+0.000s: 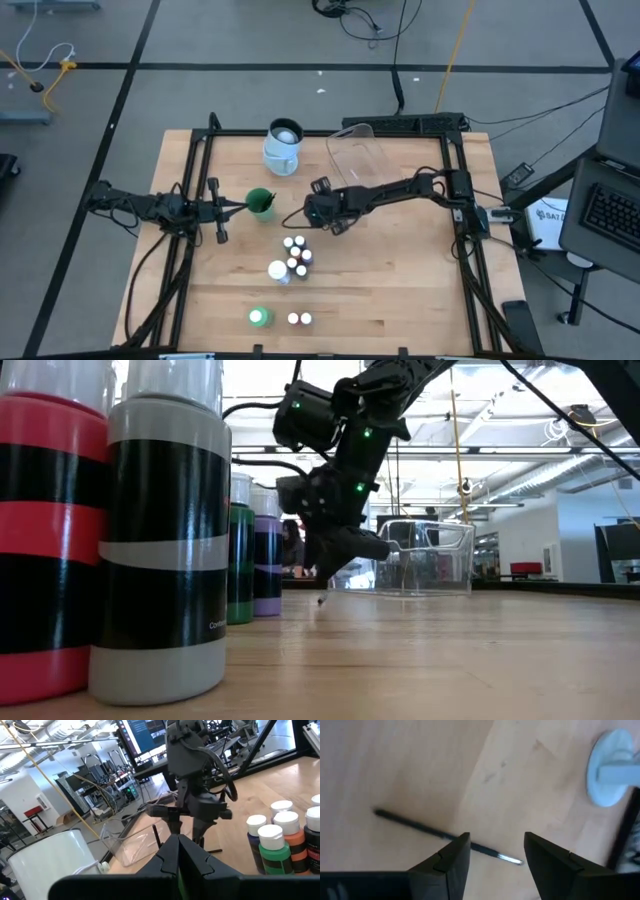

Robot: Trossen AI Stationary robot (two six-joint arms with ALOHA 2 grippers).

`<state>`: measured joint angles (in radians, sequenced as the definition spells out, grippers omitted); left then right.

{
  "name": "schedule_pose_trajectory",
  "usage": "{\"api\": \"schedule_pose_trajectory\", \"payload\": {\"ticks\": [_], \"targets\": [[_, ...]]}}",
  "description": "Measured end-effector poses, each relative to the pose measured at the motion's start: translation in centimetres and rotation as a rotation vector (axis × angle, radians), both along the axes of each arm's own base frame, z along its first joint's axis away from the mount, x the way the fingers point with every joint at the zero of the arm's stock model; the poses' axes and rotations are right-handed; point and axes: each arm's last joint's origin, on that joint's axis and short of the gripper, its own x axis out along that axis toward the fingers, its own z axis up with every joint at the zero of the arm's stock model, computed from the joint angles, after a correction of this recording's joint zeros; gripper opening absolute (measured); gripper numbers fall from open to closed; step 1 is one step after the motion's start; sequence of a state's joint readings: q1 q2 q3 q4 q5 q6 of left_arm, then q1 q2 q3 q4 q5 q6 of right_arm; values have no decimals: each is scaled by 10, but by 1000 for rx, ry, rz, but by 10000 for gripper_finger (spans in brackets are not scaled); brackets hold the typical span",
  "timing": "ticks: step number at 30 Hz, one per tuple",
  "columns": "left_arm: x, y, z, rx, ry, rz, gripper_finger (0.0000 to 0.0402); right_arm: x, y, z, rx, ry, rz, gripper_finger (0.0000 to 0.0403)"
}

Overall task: Pick & Place Paint Supplies
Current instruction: Put the silver paintbrush into the green cup

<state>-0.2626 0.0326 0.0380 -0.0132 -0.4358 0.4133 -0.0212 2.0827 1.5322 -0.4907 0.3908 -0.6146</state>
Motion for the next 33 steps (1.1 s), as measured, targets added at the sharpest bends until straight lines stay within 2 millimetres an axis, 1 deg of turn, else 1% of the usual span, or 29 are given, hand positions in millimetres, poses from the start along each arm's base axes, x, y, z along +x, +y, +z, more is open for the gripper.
{"api": "schedule_pose_trajectory", "payload": {"ticks": [4, 9, 12, 16, 20, 24, 26, 30, 33], "targets": [[0, 0, 0, 1, 0, 0, 5, -1, 0, -1, -39, 69, 116, 180], [0, 0, 0, 2, 0, 0, 5, -2, 1, -2, 52, 103, 292, 180], [0, 0, 0, 3, 0, 0, 5, -2, -4, -3, 67, 127, 378, 180], [0, 0, 0, 11, 2, 0, 5, -4, -14, -3, 44, 152, 433, 174], [0, 0, 0, 20, 3, 0, 5, -6, -26, -4, 27, 186, 467, 155], [0, 0, 0, 22, 4, 0, 5, -10, -35, -5, 94, 197, 516, 130], [0, 0, 0, 23, 4, 0, 5, -8, -38, -11, 107, 198, 543, 117], [0, 0, 0, 25, 5, 3, 5, -7, -43, -16, 113, 205, 575, 95], [0, 0, 0, 26, 5, 6, 5, -7, -43, -20, 119, 214, 619, 81]]}}
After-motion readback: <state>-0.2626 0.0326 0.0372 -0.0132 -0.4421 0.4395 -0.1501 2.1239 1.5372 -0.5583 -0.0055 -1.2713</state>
